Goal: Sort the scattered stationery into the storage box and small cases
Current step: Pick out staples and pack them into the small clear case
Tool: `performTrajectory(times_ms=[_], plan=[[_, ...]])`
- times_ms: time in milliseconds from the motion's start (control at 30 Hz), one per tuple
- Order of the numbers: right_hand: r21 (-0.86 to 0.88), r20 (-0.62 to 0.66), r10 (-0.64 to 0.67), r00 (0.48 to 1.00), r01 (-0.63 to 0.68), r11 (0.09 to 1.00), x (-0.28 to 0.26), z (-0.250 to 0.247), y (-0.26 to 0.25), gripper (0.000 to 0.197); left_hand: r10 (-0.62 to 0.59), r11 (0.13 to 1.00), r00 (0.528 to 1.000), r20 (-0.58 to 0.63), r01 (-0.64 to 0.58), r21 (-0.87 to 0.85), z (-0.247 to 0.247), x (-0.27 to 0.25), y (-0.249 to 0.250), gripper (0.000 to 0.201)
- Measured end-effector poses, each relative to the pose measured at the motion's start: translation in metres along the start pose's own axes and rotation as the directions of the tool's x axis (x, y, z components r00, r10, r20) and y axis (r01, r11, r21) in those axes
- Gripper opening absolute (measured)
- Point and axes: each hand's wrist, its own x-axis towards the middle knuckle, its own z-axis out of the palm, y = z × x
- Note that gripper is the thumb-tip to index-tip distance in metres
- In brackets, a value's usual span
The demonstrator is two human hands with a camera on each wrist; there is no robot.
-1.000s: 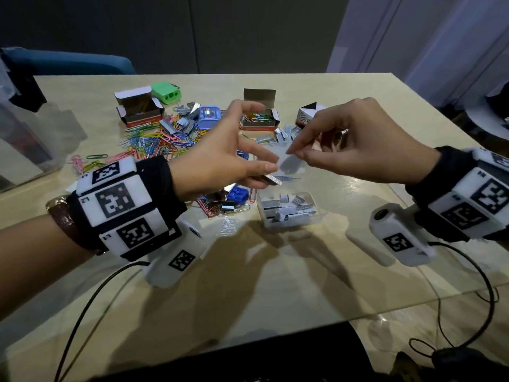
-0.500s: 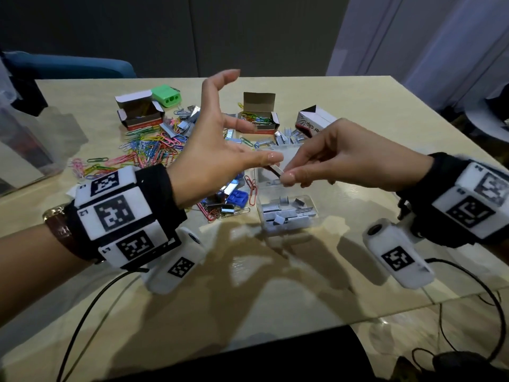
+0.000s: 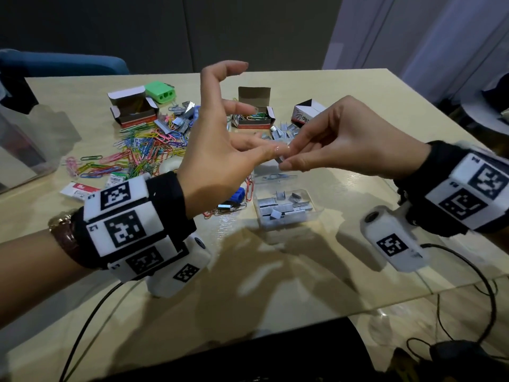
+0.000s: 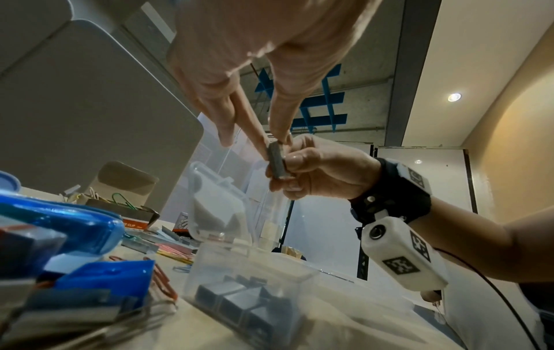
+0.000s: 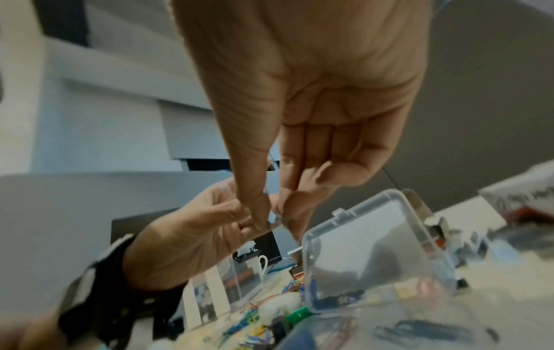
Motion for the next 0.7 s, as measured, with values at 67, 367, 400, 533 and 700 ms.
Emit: performTrajectory(times_ms=[67, 367, 400, 533, 700], plan=[[-0.204, -0.021, -0.088, 0.996, 0.082, 0.975, -0.002, 0.0, -0.002, 0.013, -0.026, 0.998, 0.999, 0.035, 0.025, 0.049, -0.002, 0.001, -0.001, 0.087], [-0.812, 0.158, 0.043, 0.987, 0.105, 0.574, -0.003, 0.002, 0.012, 0.014, -0.074, 0.698, 0.903, 0.423, -0.256, 0.669, -0.01, 0.003, -0.007, 0.033], [-0.828, 0.162, 0.052, 0.985, 0.107, 0.551, -0.002, 0.004, 0.013, 0.013, -0.13, 0.648, 0.883, 0.452, -0.269, 0.713, -0.009, 0.003, -0.006, 0.043], [-0.871, 0.147, 0.056, 0.988, 0.102, 0.48, 0.0, 0.011, 0.017, 0.014, -0.257, 0.578, 0.82, 0.512, -0.294, 0.761, -0.008, 0.004, -0.012, 0.056], [-0.897, 0.144, 0.077, 0.987, 0.097, 0.431, 0.003, 0.017, 0.02, 0.016, -0.251, 0.671, 0.802, 0.543, -0.26, 0.695, -0.008, 0.007, -0.015, 0.04]])
